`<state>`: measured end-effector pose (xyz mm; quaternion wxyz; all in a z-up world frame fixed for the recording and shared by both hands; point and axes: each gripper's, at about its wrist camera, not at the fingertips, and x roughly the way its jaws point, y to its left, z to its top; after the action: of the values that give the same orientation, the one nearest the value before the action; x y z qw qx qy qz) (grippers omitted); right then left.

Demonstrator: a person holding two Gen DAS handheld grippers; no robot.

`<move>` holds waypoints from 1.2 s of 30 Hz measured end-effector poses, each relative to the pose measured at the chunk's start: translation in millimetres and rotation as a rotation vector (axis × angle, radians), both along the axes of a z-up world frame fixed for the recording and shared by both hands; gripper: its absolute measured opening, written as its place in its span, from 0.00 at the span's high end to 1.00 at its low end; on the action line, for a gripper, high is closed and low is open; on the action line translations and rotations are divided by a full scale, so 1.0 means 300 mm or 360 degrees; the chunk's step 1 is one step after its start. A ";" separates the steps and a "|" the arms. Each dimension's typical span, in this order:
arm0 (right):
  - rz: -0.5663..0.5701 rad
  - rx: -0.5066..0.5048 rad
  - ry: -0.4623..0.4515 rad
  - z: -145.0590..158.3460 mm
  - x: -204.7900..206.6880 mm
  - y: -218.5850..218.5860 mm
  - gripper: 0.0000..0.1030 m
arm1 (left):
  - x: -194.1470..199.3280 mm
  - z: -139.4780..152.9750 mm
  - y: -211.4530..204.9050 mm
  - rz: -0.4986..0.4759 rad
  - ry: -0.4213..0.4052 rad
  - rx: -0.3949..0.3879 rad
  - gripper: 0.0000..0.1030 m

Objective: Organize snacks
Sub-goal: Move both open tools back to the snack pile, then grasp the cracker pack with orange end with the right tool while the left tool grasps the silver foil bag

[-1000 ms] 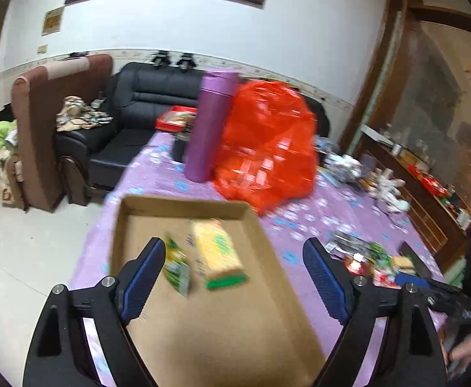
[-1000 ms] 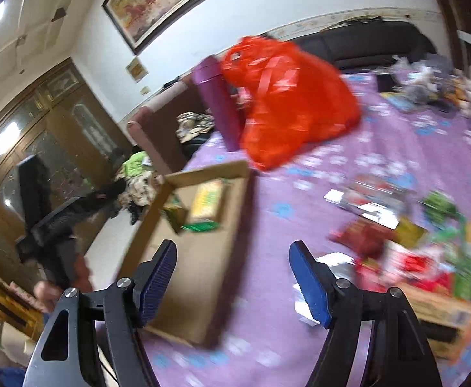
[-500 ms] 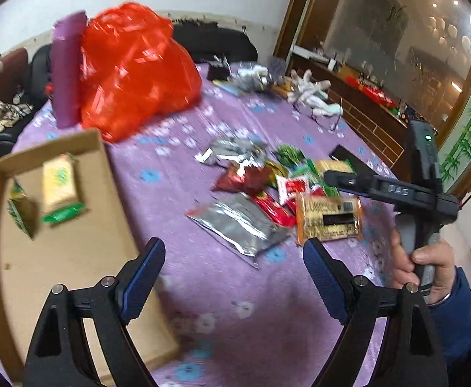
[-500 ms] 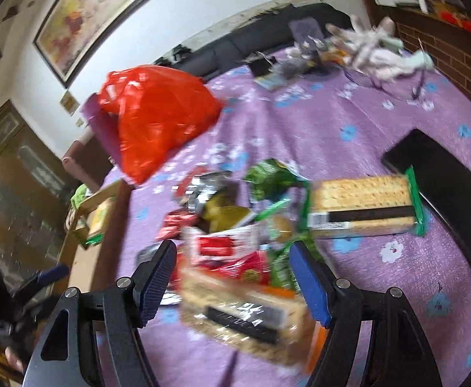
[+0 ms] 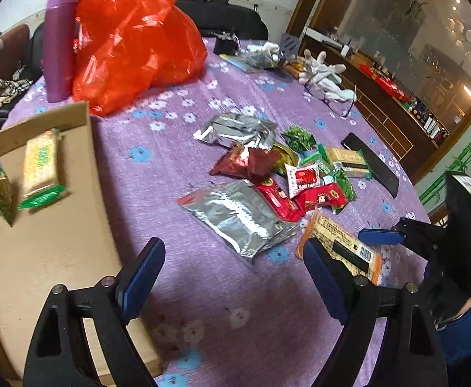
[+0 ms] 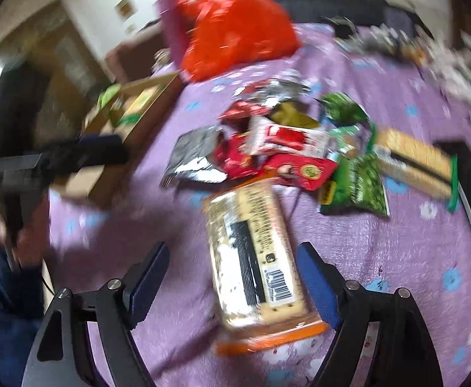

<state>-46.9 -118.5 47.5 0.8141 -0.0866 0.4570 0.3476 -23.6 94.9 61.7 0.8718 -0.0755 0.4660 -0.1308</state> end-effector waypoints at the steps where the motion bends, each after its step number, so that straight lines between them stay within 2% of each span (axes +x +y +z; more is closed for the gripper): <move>1: -0.0011 -0.0046 -0.0040 0.000 -0.002 0.008 0.17 | 0.012 -0.006 -0.015 0.0006 0.0020 0.0016 0.16; 6: -0.0054 -0.0127 -0.0075 -0.041 0.015 0.035 0.17 | 0.082 -0.050 -0.089 0.0080 0.0139 0.0140 0.16; 8: -0.0046 -0.0172 -0.0100 -0.061 0.009 0.042 0.27 | 0.103 -0.067 -0.111 0.0098 0.0173 0.0167 0.16; 9: -0.0051 -0.0206 -0.0112 -0.072 0.007 0.043 0.42 | 0.116 -0.078 -0.124 0.0119 0.0192 0.0185 0.16; 10: -0.0064 -0.0203 -0.0142 -0.068 0.002 0.041 0.44 | 0.125 -0.085 -0.133 0.0131 0.0203 0.0195 0.16; 13: -0.0145 -0.0066 -0.0110 -0.055 0.014 -0.024 0.44 | 0.159 -0.115 -0.151 0.0189 0.0229 0.0234 0.16; 15: -0.0200 0.0054 -0.0034 -0.063 0.030 -0.070 0.44 | 0.176 -0.135 -0.152 0.0216 0.0235 0.0207 0.16; 18: -0.0246 0.0196 0.0033 -0.065 0.047 -0.117 0.44 | 0.182 -0.148 -0.143 0.0255 0.0170 0.0188 0.17; 19: -0.0246 0.0221 0.0041 -0.064 0.048 -0.123 0.44 | 0.180 -0.150 -0.139 0.0266 0.0150 0.0188 0.20; 21: -0.0234 0.0231 0.0044 -0.064 0.049 -0.118 0.44 | 0.175 -0.147 -0.132 0.0281 0.0106 0.0209 0.37; 23: -0.0205 0.0248 0.0042 -0.063 0.043 -0.111 0.44 | 0.165 -0.146 -0.123 0.0298 0.0066 0.0236 0.43; 30: -0.0254 0.0262 0.0060 -0.065 0.052 -0.114 0.44 | 0.146 -0.140 -0.141 0.0261 -0.0004 0.0278 0.44; 36: -0.0321 0.0281 0.0037 -0.057 0.055 -0.130 0.44 | 0.122 -0.097 -0.149 0.0205 -0.0099 0.0173 0.44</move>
<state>-30.4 -157.4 30.3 0.8441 0.0358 0.4405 0.3038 13.1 50.1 32.7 0.8953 -0.0536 0.4392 -0.0513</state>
